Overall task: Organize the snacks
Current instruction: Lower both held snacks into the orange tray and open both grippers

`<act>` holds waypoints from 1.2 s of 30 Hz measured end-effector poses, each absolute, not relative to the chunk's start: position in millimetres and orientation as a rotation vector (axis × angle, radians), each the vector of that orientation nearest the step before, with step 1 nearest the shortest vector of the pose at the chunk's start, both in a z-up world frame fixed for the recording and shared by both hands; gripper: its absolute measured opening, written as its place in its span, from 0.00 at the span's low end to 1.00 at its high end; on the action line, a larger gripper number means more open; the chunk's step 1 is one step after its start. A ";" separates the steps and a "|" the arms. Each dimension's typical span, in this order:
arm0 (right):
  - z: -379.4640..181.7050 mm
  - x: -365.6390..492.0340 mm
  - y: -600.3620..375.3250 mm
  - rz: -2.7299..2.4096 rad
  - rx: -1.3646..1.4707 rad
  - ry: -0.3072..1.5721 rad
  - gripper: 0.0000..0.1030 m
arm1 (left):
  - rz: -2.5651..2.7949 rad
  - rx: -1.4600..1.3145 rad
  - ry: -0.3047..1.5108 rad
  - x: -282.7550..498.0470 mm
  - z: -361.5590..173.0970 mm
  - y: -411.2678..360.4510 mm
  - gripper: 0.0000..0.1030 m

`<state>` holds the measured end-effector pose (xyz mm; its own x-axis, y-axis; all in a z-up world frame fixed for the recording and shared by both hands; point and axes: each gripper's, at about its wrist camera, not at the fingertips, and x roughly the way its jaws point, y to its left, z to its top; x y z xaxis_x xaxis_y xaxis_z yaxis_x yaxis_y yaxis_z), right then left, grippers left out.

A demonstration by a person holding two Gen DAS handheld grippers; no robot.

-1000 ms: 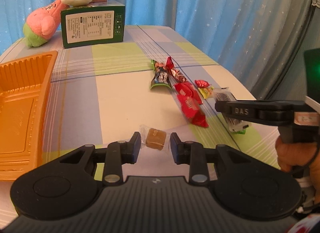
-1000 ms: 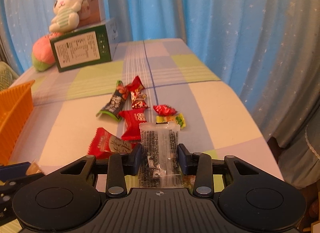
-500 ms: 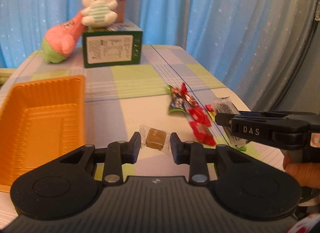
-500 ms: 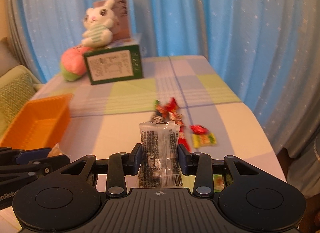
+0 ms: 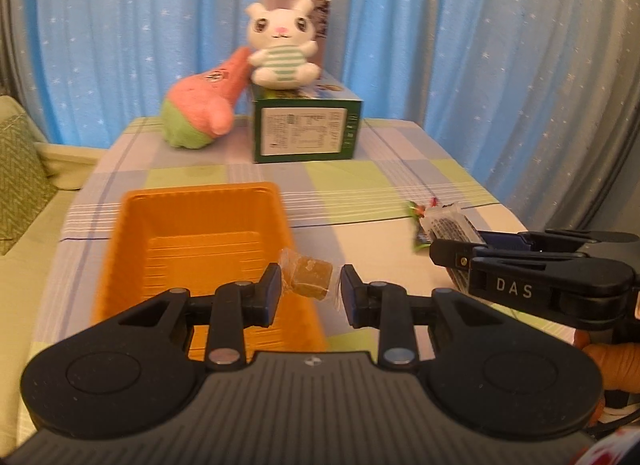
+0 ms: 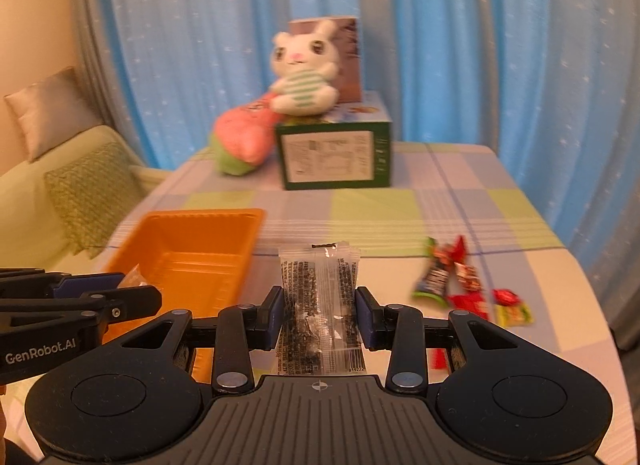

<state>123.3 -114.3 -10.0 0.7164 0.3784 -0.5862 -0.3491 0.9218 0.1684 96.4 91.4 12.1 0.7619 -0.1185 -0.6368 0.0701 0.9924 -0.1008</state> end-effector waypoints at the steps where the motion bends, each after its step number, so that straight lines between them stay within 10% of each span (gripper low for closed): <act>1: -8.3 122.5 -107.1 0.415 0.044 0.659 0.37 | -0.094 -0.072 0.697 94.9 13.6 98.6 0.28; 30: -57.9 163.8 8.7 0.541 0.065 0.842 0.37 | -0.075 -0.078 0.839 132.6 -41.8 197.9 0.28; 36: -63.8 169.3 10.7 0.539 0.085 0.859 0.37 | -0.061 -0.076 0.841 137.1 -47.7 202.5 0.42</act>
